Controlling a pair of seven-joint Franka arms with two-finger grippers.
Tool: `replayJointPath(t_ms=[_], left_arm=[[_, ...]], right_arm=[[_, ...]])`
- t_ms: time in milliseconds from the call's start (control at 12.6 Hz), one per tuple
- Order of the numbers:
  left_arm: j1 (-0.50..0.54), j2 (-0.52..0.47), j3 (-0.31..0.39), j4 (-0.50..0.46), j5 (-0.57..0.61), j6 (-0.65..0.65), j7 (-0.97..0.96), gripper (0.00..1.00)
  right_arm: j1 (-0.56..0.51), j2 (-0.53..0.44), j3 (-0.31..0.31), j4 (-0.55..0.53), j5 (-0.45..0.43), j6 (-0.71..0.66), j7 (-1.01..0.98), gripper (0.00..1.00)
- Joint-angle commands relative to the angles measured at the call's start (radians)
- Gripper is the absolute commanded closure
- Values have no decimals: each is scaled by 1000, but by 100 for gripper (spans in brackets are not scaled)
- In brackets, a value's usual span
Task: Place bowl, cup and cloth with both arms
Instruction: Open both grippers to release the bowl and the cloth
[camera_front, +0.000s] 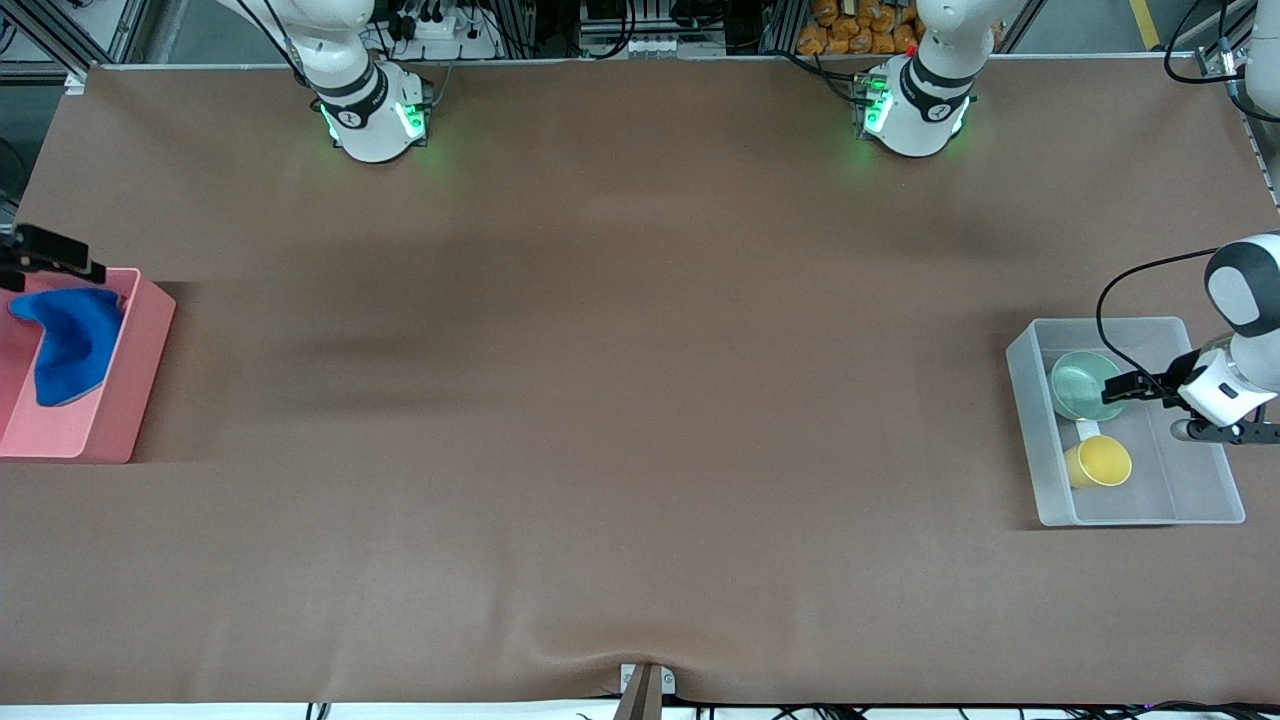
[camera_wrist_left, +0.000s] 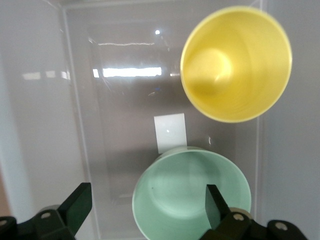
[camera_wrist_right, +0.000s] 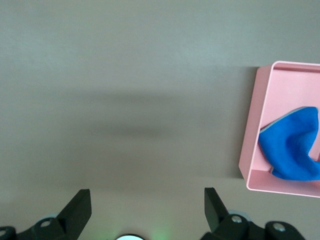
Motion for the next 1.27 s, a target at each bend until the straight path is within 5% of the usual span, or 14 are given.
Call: replayJointPath(t_ms=[0,238,476,714,872,1189], left_arm=[[-5,-34,-11,65,21,-94,13,0],[-15,-46,-54,108,20,-118,3,0],[-93,-86,-42,114,3,-118,-41,0],[-362,-155,180,116,-23,-156,-122,0],[-412,-209,196,116,-101,-185,-180,0],[-636,-315,357,117,-144,-274,-291,0]], right_arm=[[65,-18,-30,-25,44,10,72,0],[154,-30,-36,-28,24,2,243,0],[200,-44,-30,-27,-86,-36,242,0],[206,-46,-27,-22,-85,-30,239,0],[198,-61,-30,-25,-80,-43,226,0],[163,-78,-36,-30,-77,-70,158,0]])
